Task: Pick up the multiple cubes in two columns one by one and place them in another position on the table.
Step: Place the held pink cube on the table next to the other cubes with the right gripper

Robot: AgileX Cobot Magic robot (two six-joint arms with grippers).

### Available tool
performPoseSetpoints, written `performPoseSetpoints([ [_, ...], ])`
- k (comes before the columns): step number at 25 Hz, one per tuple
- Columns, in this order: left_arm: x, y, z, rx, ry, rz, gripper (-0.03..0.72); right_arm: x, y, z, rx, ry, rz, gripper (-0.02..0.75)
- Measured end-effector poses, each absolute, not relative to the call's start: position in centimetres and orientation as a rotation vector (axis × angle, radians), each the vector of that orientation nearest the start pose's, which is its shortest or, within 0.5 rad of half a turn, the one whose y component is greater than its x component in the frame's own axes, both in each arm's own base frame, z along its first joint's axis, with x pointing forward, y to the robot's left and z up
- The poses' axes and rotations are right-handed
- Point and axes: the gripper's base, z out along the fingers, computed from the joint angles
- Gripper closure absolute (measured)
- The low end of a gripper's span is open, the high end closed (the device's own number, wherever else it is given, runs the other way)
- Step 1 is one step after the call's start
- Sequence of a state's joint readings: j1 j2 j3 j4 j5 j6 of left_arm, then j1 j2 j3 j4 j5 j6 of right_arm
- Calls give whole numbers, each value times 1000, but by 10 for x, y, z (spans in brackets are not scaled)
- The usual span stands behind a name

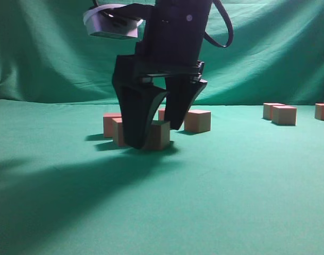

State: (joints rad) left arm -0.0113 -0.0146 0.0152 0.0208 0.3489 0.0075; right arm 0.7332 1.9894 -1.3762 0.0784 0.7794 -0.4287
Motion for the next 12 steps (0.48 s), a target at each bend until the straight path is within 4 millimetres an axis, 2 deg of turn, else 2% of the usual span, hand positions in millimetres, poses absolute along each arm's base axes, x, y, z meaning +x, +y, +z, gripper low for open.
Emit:
performPoseSetpoints([
  [4, 53, 0, 177, 30, 1833, 18, 688, 288, 266, 192, -1548, 2457, 134, 146],
  [5, 53, 0, 177, 30, 1833, 18, 688, 286, 262, 202, -1551, 2446, 123, 106],
  [10, 53, 0, 177, 30, 1833, 18, 688, 269, 241, 257, -1501, 2422, 51, 125],
  [12, 53, 0, 177, 30, 1833, 18, 688, 265, 230, 279, -1407, 2415, 8, 184],
])
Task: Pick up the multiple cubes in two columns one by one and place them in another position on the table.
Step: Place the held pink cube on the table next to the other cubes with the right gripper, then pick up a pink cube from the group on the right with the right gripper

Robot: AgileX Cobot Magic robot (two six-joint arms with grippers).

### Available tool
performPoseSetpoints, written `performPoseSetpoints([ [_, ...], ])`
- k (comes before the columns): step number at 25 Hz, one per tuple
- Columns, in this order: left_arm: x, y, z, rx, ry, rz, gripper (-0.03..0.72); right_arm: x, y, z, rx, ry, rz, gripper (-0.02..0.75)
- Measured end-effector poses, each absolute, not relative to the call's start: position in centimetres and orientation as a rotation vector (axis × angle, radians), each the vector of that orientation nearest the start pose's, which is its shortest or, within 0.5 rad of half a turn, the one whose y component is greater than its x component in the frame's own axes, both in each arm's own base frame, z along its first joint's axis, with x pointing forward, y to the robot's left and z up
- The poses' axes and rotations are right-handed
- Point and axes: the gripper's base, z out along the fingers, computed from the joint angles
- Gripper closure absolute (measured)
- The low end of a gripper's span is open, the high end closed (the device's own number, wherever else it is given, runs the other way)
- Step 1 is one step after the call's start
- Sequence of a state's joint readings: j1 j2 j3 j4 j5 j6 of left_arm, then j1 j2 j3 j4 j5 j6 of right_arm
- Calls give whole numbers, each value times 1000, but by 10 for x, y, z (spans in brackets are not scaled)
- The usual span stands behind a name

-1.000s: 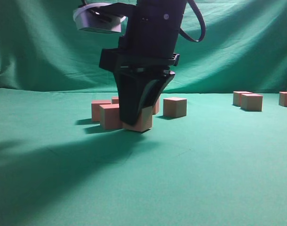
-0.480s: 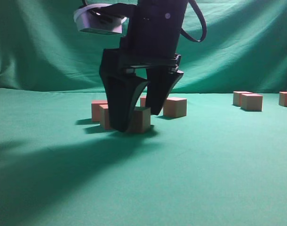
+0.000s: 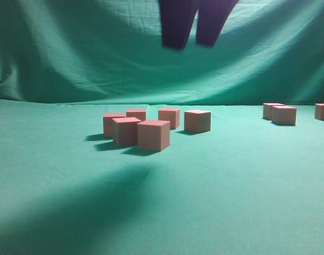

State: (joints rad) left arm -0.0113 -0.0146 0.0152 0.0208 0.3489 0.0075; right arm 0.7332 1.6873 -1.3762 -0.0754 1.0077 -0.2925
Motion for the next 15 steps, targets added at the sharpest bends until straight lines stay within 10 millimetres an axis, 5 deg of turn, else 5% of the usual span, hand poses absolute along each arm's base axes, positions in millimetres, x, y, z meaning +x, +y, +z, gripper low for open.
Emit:
performPoseSetpoints([
  [6, 53, 0, 177, 30, 1833, 18, 688, 280, 170, 325, -937, 2471, -50, 181],
  [12, 53, 0, 177, 30, 1833, 18, 688, 316, 95, 321, -391, 2636, -12, 181],
  [15, 53, 0, 177, 30, 1833, 18, 688, 329, 74, 310, -215, 2681, 6, 181],
])
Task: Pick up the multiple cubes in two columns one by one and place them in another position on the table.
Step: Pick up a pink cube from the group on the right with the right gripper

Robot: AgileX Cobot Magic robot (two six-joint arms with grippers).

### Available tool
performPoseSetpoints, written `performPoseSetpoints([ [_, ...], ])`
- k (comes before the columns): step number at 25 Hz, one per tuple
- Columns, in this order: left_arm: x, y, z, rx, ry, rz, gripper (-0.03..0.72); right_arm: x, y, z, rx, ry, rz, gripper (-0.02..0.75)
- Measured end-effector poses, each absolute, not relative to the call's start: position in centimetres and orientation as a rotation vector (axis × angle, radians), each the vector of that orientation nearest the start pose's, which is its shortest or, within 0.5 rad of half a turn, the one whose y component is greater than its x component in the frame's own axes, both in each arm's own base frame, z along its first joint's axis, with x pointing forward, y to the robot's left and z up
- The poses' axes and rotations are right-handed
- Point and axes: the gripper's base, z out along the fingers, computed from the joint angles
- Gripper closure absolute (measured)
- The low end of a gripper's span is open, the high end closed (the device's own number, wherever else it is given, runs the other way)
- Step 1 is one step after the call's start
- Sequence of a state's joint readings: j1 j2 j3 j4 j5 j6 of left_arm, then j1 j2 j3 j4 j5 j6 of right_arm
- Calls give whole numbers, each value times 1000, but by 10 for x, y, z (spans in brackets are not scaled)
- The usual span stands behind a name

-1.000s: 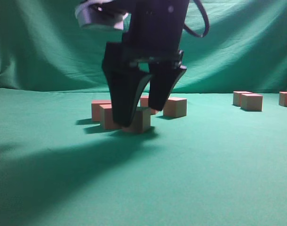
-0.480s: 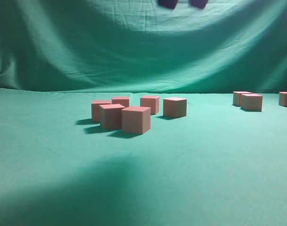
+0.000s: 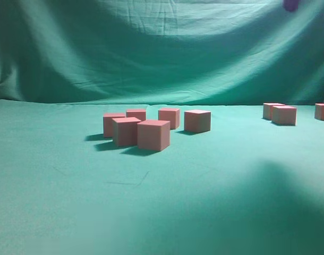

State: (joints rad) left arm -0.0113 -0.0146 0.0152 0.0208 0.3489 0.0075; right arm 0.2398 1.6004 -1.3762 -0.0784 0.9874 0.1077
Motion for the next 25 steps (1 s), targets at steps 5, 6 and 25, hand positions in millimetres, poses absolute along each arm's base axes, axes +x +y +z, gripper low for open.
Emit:
performPoseSetpoints([
  [5, 53, 0, 177, 30, 1833, 18, 688, 353, 72, 279, -153, 2704, 19, 181],
  [6, 53, 0, 177, 30, 1833, 18, 688, 358, 73, 271, -150, 2711, 23, 181],
  [25, 53, 0, 177, 30, 1833, 18, 688, 448, 89, 174, -130, 2857, -56, 181],
])
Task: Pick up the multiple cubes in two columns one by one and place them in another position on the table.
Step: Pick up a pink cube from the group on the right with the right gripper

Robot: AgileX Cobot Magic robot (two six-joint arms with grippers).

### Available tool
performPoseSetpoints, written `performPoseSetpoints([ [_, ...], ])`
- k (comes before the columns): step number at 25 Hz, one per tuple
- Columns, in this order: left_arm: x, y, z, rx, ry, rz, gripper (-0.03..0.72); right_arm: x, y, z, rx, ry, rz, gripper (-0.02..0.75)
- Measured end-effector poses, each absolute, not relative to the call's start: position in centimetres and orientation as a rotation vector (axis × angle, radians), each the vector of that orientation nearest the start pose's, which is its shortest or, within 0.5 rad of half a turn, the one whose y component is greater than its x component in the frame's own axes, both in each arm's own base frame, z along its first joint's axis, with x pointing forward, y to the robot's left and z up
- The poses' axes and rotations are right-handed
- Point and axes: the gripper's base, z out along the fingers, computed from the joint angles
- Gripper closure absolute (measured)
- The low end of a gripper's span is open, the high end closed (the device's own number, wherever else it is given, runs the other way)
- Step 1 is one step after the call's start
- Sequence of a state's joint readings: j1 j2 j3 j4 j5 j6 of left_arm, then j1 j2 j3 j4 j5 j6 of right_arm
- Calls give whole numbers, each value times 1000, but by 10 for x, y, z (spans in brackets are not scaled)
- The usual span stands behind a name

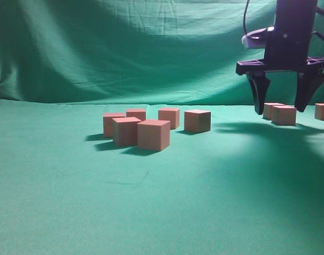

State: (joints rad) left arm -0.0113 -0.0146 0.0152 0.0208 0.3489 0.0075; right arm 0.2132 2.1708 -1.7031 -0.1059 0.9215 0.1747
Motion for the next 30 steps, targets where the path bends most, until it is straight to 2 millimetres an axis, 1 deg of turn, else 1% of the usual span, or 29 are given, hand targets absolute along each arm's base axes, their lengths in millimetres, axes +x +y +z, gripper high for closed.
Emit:
performPoseSetpoints([
  [4, 53, 0, 177, 30, 1833, 18, 688, 450, 90, 163, -124, 2874, -59, 181],
  [8, 53, 0, 177, 30, 1833, 18, 688, 452, 90, 162, -105, 2862, -52, 181],
  [9, 53, 0, 177, 30, 1833, 18, 688, 452, 90, 162, -105, 2860, -51, 245],
  [10, 53, 0, 177, 30, 1833, 18, 688, 452, 90, 162, -105, 2859, -51, 280],
  [13, 53, 0, 177, 30, 1833, 18, 688, 452, 90, 162, -104, 2859, -50, 469],
  [14, 53, 0, 177, 30, 1833, 18, 688, 452, 90, 162, -104, 2861, -51, 489],
  [18, 53, 0, 177, 30, 1833, 18, 688, 450, 90, 162, -101, 2881, -58, 482],
  [20, 53, 0, 177, 30, 1833, 18, 688, 446, 89, 168, -95, 2906, -62, 482],
  [22, 53, 0, 177, 30, 1833, 18, 688, 441, 88, 183, -85, 2913, -57, 482],
  [24, 53, 0, 177, 30, 1833, 18, 688, 432, 87, 210, -73, 2903, -45, 482],
  [27, 53, 0, 177, 30, 1833, 18, 688, 413, 86, 253, -59, 2887, 4, 482],
  [29, 53, 0, 177, 30, 1833, 18, 688, 400, 88, 278, -83, 2869, 40, 482],
  [30, 53, 0, 177, 30, 1833, 18, 688, 394, 91, 286, -100, 2867, 42, 482],
])
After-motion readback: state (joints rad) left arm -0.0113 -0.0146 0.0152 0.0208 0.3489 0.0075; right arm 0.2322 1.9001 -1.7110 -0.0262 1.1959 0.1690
